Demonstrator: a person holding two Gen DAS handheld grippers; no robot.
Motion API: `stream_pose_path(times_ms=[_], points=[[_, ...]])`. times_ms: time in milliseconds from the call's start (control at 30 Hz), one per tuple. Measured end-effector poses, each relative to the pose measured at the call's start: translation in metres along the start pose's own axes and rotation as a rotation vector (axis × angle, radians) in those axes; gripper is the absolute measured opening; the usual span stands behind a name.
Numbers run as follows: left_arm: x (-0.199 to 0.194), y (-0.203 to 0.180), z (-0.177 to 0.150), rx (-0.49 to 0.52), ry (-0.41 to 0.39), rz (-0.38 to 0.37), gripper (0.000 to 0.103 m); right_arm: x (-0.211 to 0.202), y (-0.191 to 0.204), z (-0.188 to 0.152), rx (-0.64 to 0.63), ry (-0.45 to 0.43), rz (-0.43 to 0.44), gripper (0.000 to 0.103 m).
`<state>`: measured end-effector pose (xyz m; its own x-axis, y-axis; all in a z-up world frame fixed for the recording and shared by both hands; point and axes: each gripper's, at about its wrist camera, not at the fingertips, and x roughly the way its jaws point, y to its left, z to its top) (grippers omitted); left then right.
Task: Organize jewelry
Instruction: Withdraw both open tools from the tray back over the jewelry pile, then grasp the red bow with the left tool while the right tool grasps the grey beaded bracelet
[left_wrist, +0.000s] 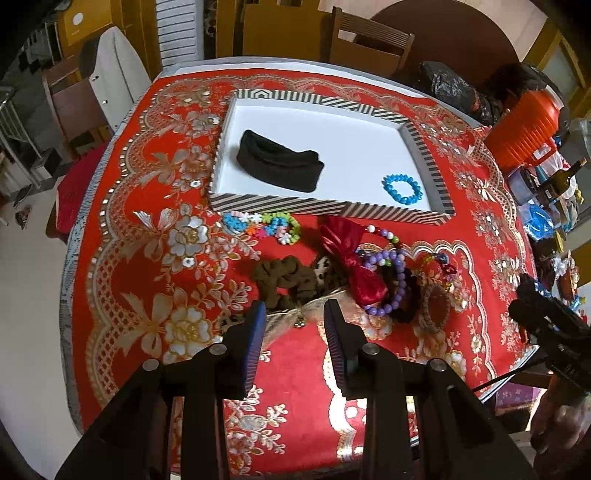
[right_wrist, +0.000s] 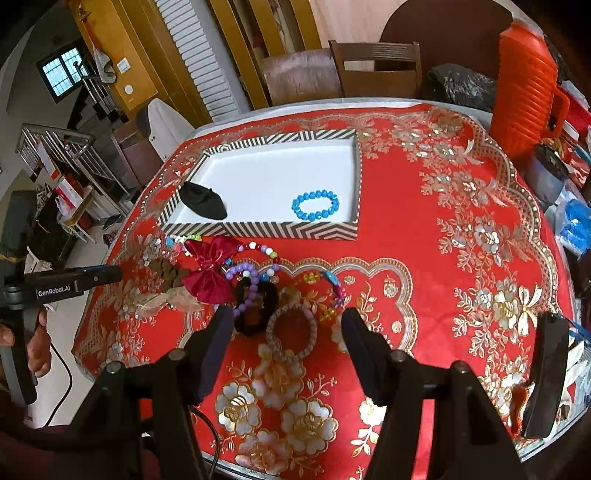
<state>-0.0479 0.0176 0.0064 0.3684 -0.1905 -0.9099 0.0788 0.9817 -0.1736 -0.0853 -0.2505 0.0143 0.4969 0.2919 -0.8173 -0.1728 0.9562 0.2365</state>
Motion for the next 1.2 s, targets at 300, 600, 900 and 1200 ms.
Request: stream_pose_path(times_ms=[300, 600, 900, 1200], points=[[0.008, -0.014, 0.007, 0.006, 0.016, -0.016, 0.021, 0.01, -0.005, -0.005, 0.014, 0.034, 0.016, 0.064], [0.025, -0.017, 0.016, -0.053, 0.065, -0.083, 0.021, 0.028, -0.018, -0.015, 0.03, 0.07, 0.005, 0.064], [0.046, -0.024, 0.028, -0.091, 0.114, -0.11, 0.021, 0.055, -0.028, -0.021, 0.01, 0.098, 0.006, 0.064], [0.06, -0.028, 0.038, -0.106, 0.143, -0.108, 0.021, 0.091, -0.021, -0.019, -0.05, 0.144, -0.01, 0.044]])
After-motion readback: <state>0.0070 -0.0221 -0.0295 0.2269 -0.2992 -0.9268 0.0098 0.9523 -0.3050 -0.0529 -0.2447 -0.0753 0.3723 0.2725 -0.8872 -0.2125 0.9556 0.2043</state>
